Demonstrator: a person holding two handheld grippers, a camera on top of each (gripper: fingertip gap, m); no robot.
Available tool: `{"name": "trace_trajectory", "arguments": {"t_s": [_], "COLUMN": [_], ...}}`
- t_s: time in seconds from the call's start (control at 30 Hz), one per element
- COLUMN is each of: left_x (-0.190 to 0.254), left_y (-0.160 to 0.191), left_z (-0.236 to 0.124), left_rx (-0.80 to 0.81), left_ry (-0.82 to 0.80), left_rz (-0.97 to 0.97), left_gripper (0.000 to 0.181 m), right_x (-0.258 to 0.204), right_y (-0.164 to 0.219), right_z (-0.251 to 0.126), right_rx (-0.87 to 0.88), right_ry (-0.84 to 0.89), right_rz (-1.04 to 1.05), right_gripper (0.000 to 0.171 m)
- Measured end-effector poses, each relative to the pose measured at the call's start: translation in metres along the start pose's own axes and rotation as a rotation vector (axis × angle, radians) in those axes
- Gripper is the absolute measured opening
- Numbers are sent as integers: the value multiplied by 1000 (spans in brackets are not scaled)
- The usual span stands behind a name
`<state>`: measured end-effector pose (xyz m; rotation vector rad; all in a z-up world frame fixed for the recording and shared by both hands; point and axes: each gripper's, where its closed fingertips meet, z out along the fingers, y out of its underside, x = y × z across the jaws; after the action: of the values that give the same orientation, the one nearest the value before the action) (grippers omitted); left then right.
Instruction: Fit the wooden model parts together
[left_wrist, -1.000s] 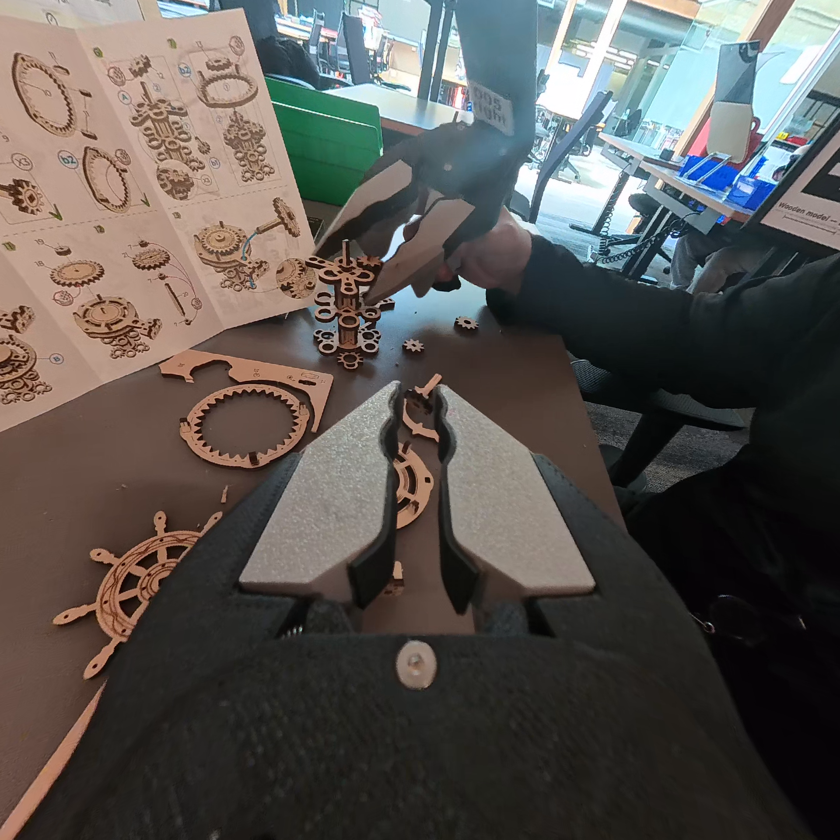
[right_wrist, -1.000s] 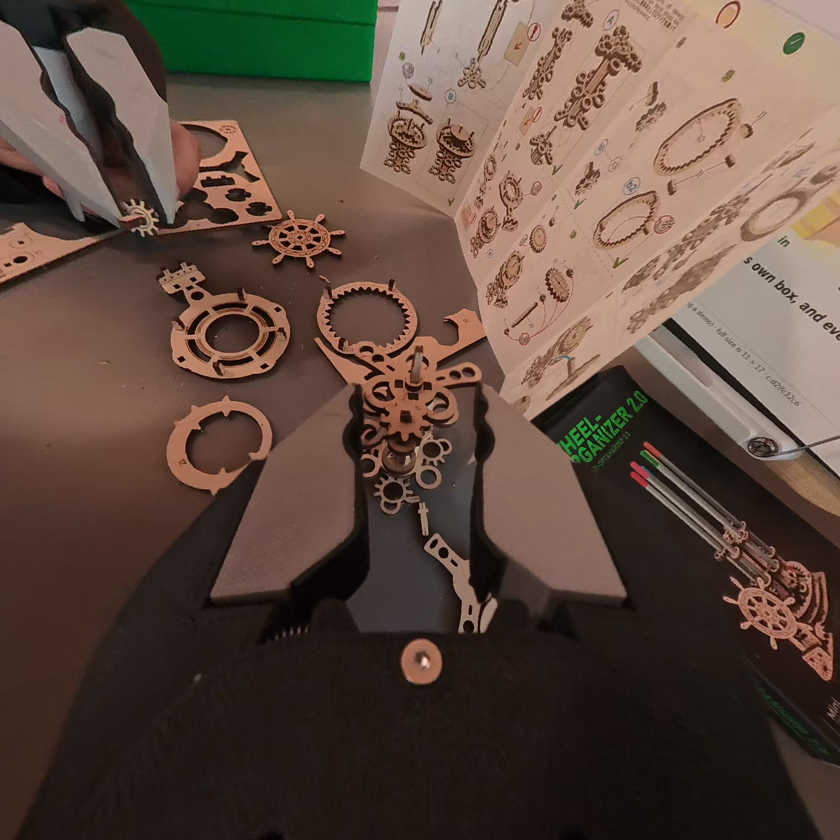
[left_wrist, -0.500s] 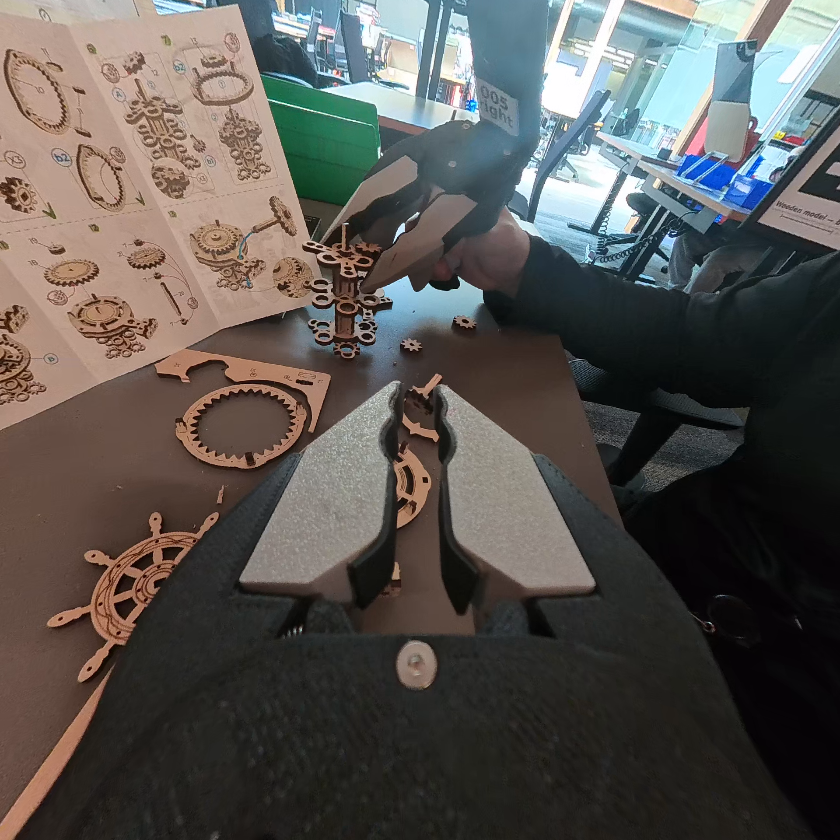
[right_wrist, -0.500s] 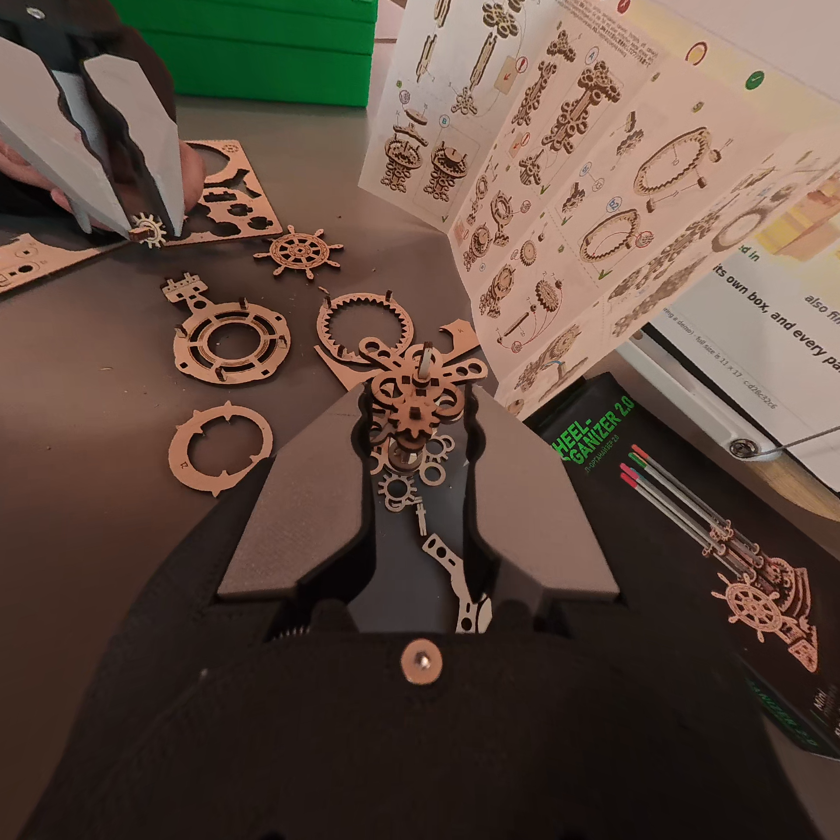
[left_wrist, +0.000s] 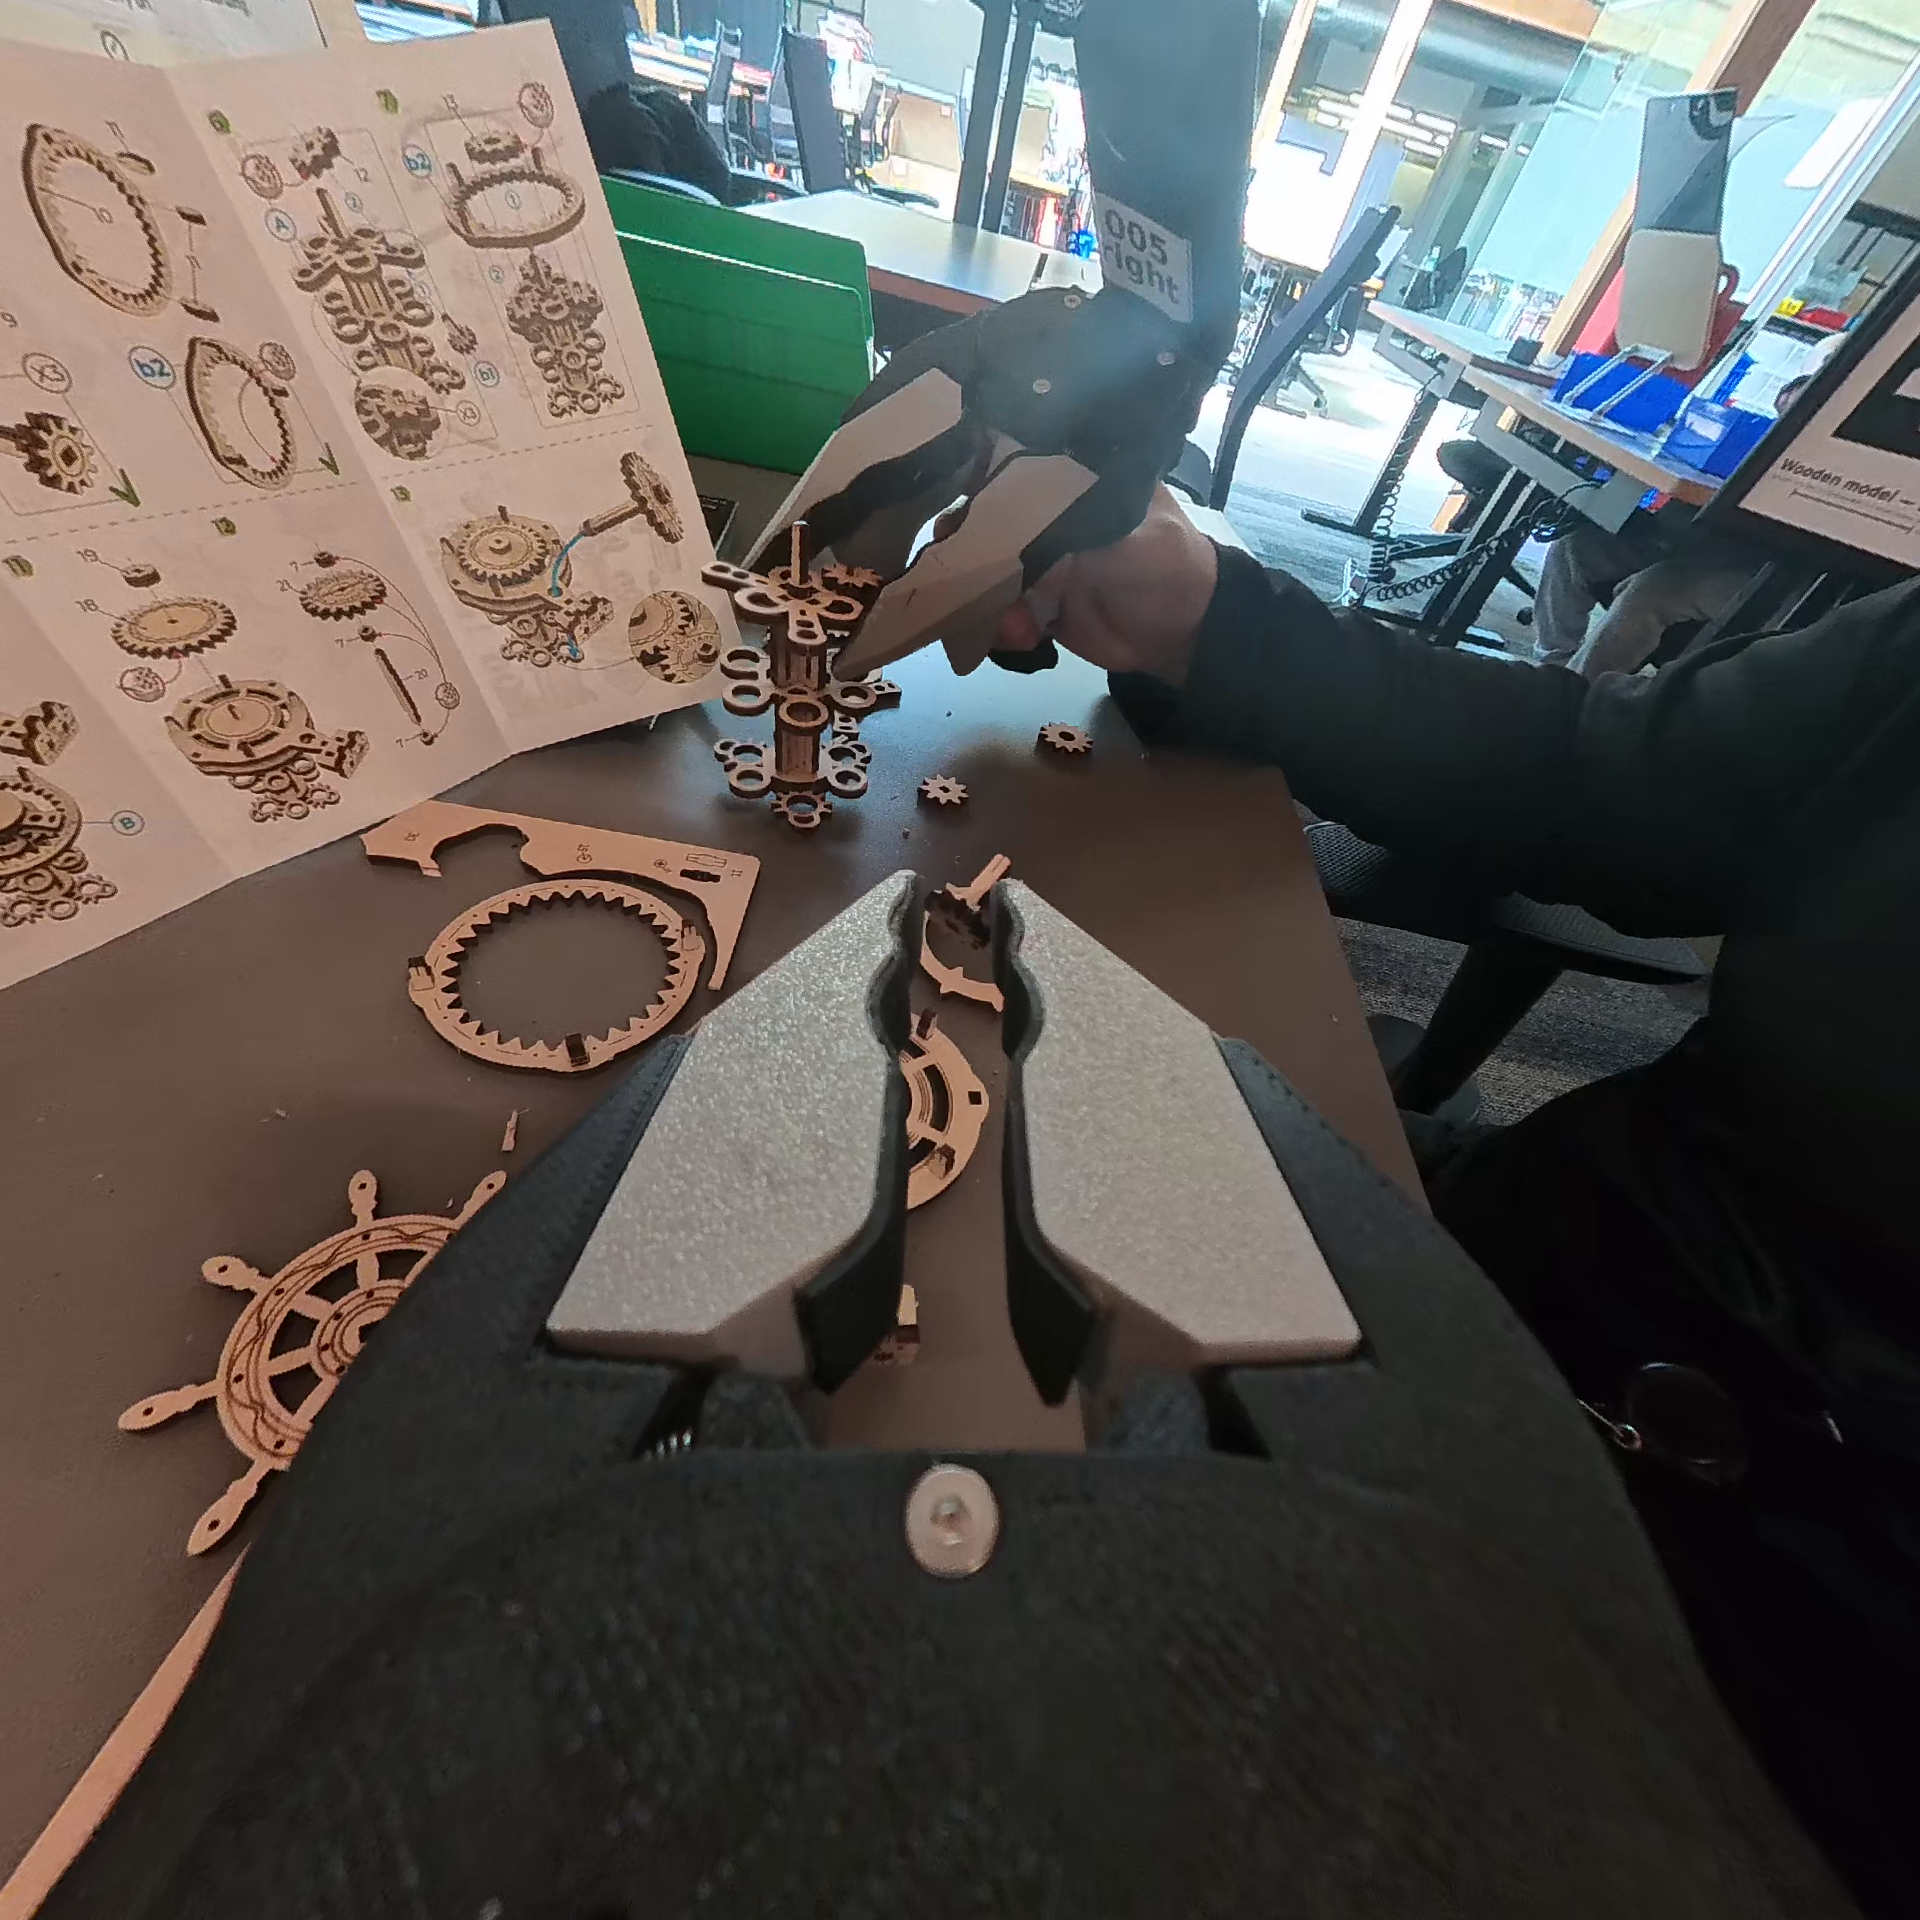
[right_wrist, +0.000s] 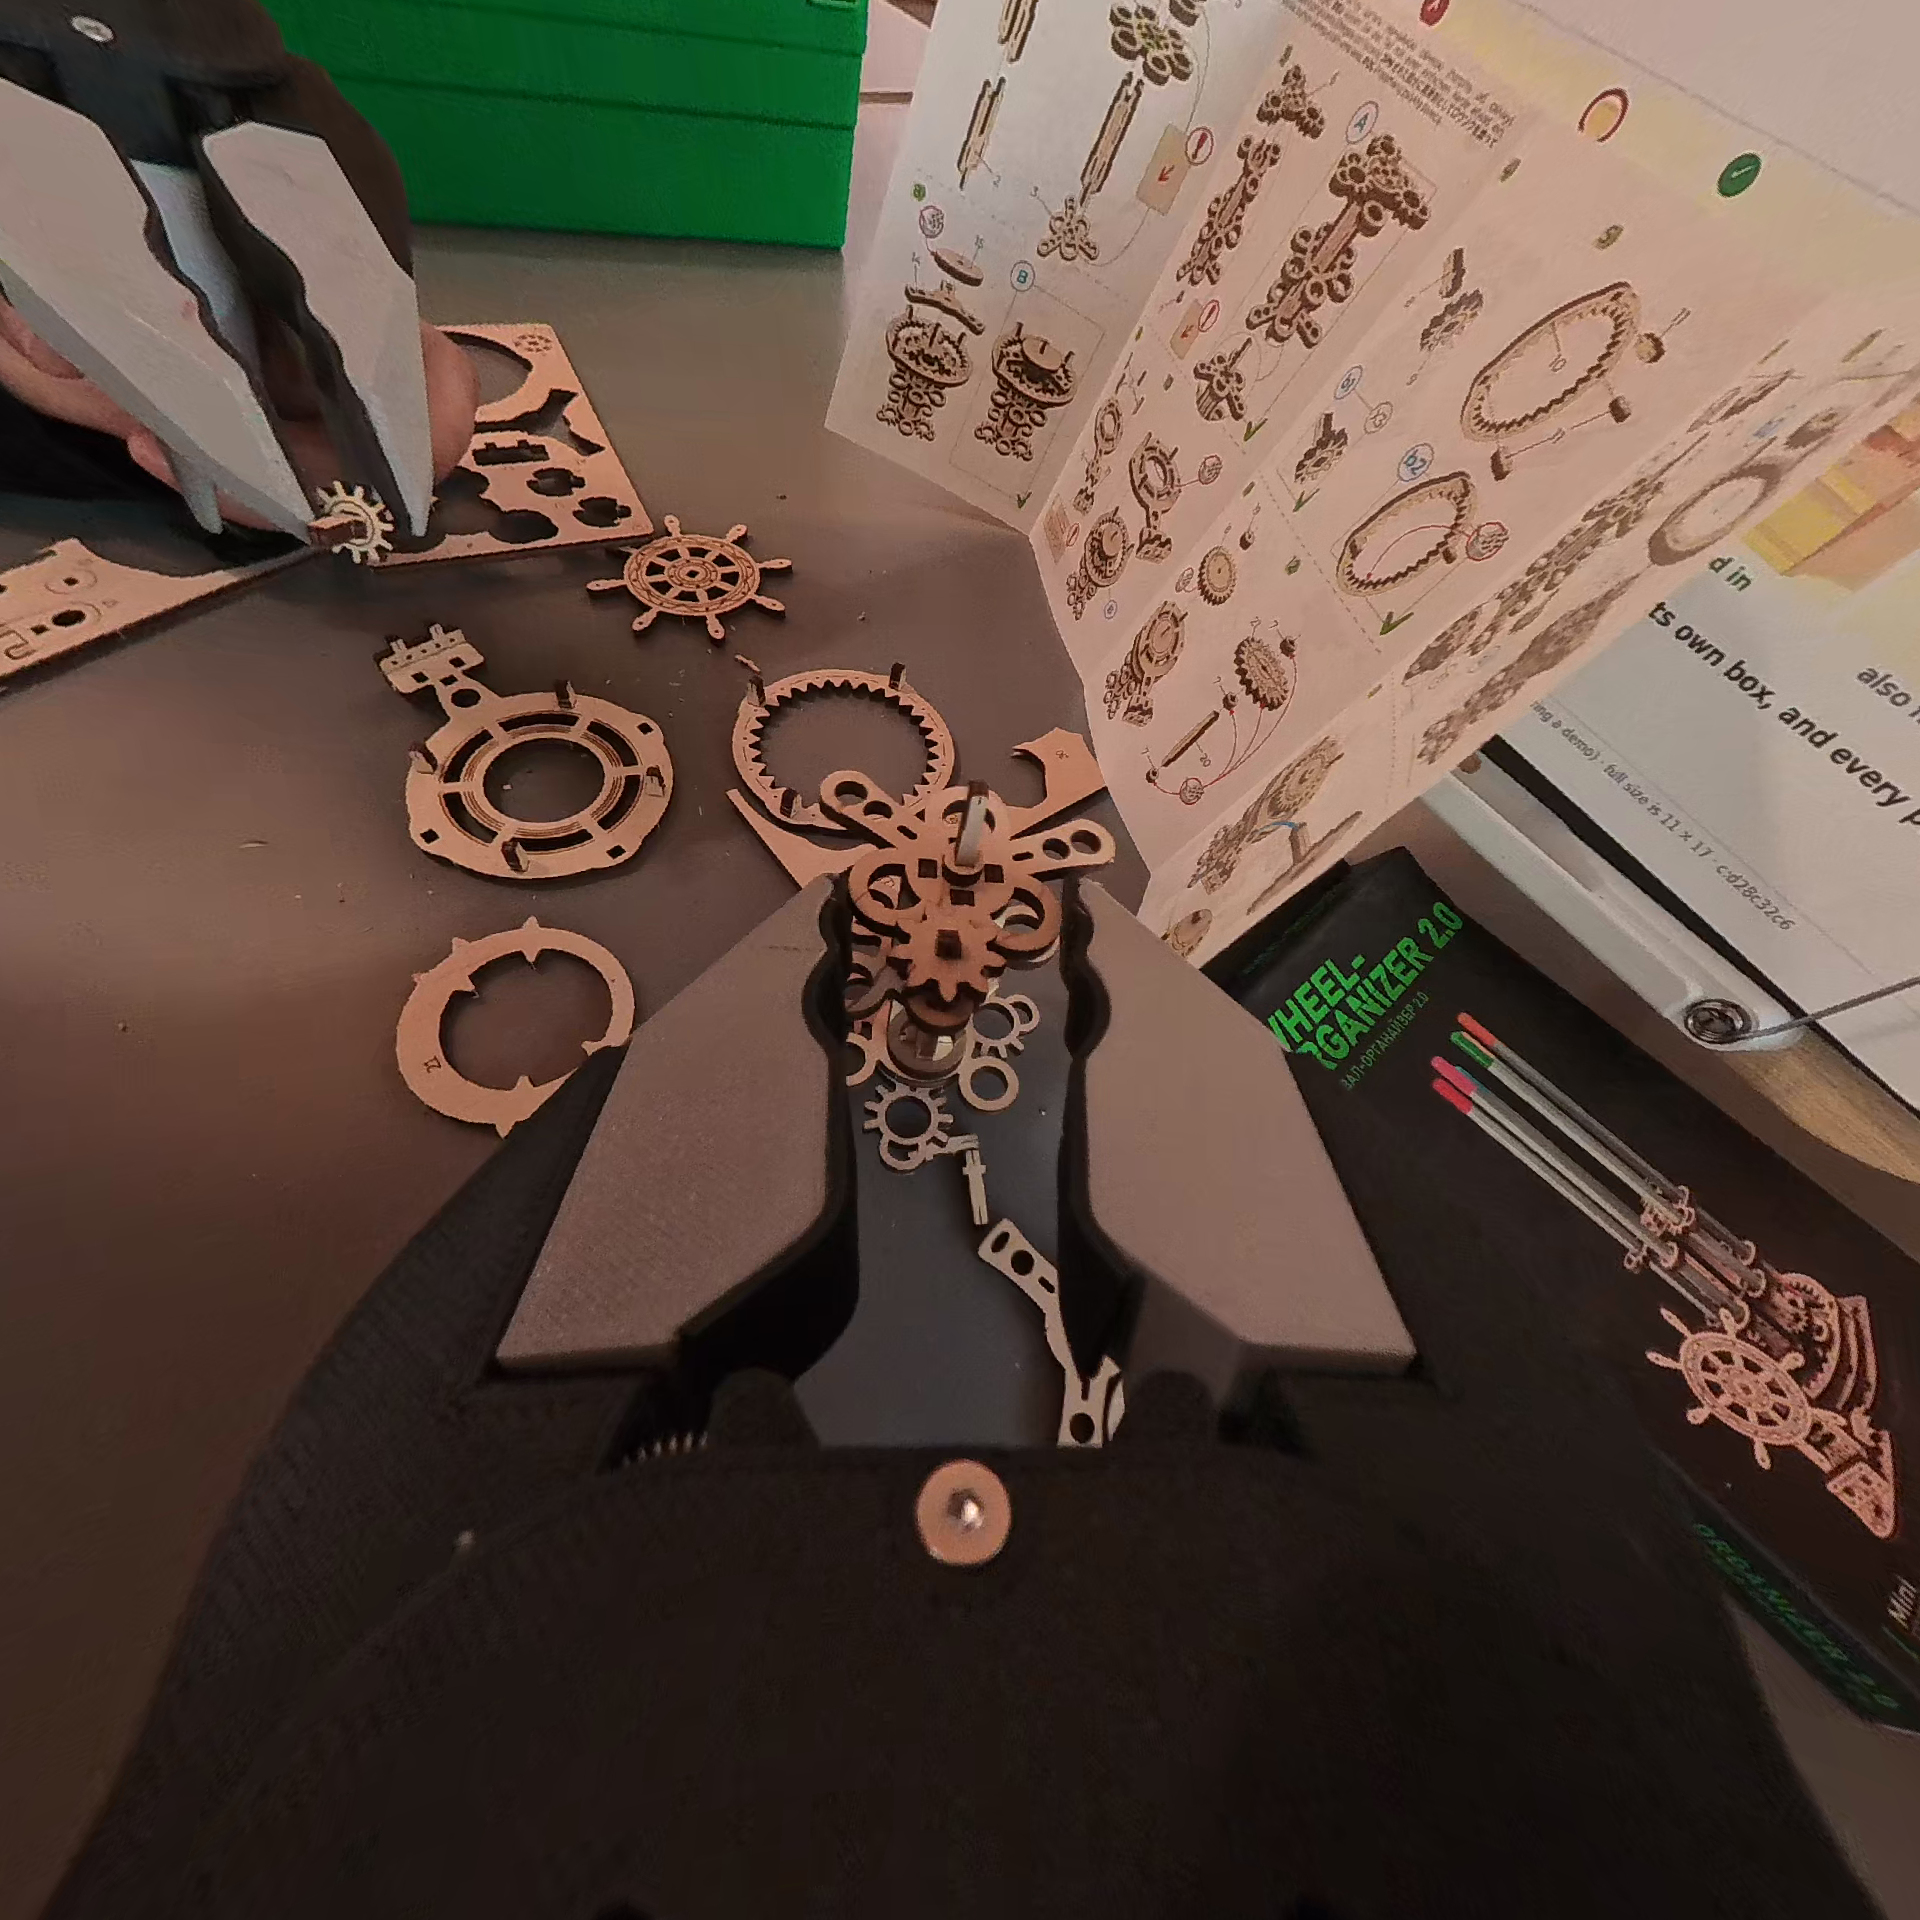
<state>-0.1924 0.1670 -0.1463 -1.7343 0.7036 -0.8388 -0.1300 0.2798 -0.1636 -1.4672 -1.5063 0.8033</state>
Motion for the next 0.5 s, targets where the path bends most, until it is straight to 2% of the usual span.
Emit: {"name": "trace_trajectory", "arguments": {"t_s": [0.5], "left_x": [-1], "left_y": [1], "left_z": [0], "left_rx": [-3], "left_ry": [0], "left_rz": [-11], "left_gripper": [10], "right_x": [0], "right_y": [-1], "right_z": [-1], "right_rx": [10], "right_ry": [-1], "right_rz": [13], "right_gripper": [37]}}
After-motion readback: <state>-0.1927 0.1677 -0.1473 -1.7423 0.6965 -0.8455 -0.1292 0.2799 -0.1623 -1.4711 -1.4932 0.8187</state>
